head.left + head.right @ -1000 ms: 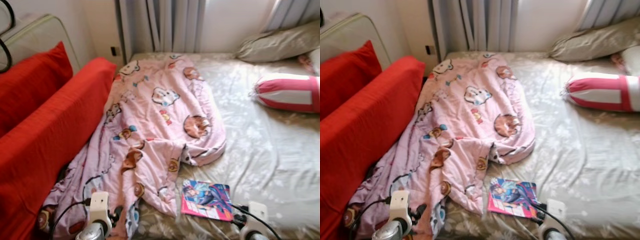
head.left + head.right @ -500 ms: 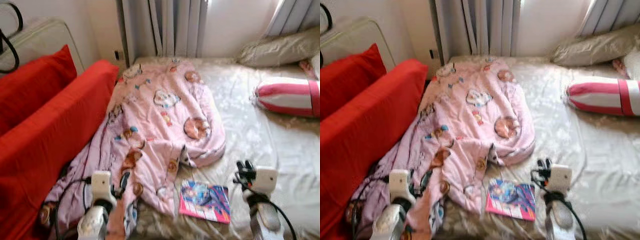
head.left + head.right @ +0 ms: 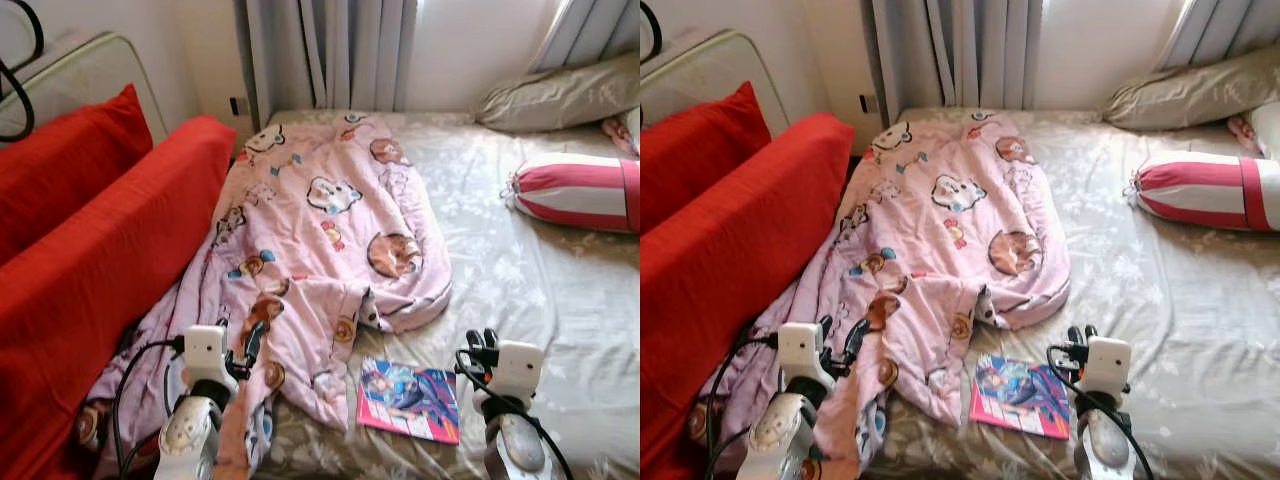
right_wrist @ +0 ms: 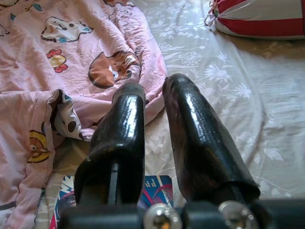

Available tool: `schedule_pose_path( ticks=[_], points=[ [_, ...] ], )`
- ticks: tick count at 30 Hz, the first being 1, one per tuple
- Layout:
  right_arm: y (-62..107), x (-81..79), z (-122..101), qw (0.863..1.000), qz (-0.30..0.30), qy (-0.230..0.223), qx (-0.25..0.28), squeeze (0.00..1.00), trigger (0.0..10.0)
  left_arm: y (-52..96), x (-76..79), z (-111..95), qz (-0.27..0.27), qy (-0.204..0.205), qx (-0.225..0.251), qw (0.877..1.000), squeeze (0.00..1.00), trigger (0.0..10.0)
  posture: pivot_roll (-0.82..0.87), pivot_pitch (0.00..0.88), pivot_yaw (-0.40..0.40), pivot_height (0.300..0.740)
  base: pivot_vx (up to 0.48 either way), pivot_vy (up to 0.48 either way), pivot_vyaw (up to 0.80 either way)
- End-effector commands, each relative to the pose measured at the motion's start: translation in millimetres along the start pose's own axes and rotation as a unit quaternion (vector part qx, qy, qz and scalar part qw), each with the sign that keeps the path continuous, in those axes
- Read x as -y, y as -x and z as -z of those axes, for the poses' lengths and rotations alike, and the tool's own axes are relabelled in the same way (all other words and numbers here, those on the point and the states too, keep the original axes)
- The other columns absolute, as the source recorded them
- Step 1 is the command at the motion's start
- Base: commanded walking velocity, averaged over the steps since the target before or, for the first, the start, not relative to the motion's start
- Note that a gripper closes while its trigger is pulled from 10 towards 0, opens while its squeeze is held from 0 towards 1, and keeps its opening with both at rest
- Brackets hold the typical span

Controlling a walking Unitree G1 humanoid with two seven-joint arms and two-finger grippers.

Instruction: Clean up the room

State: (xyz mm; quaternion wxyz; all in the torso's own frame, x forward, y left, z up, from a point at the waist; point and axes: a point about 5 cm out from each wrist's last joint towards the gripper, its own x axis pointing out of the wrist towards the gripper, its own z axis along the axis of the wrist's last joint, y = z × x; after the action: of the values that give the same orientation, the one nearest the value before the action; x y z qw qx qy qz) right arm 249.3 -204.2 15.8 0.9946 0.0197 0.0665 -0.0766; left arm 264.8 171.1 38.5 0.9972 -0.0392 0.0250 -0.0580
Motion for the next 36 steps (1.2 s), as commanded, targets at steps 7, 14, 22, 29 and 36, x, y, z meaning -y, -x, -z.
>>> schedule_pose_path(
  ticks=[7, 14, 22, 29, 36],
  points=[
    [2.7, 3.8, -1.1, 1.000, 0.010, 0.004, -0.004, 0.00, 10.0, 3.8, 0.1, 1.3, 0.001, 0.000, -0.011, 1.000, 0.00, 10.0, -0.02, 0.000, -0.004, 0.680, 0.000, 0.000, 0.00],
    [-0.3, 6.0, -2.4, 1.000, 0.007, 0.002, -0.006, 0.00, 10.0, 0.2, -1.0, -1.4, 0.008, -0.013, -0.015, 1.000, 0.00, 10.0, -0.01, 0.000, -0.013, 0.650, 0.000, 0.000, 0.00],
    [-1.6, 3.4, 0.3, 1.000, -0.005, 0.006, -0.017, 0.00, 10.0, 0.9, -1.3, -2.0, 0.010, -0.011, -0.017, 1.000, 0.00, 10.0, -0.01, 0.009, -0.014, 0.650, 0.000, 0.000, 0.00],
    [0.8, 2.7, 4.0, 0.999, -0.020, 0.011, -0.025, 0.00, 10.0, 2.0, -3.8, -1.5, 0.010, -0.009, -0.020, 1.000, 0.00, 10.0, -0.01, 0.017, -0.008, 0.650, 0.000, 0.000, 0.00],
    [6.2, -0.1, 9.8, 0.998, -0.053, 0.027, -0.034, 0.00, 10.0, 1.0, -2.6, -1.9, 0.017, -0.003, -0.022, 1.000, 0.00, 10.0, -0.01, 0.028, -0.008, 0.650, 0.000, 0.000, 0.00]
  ],
)
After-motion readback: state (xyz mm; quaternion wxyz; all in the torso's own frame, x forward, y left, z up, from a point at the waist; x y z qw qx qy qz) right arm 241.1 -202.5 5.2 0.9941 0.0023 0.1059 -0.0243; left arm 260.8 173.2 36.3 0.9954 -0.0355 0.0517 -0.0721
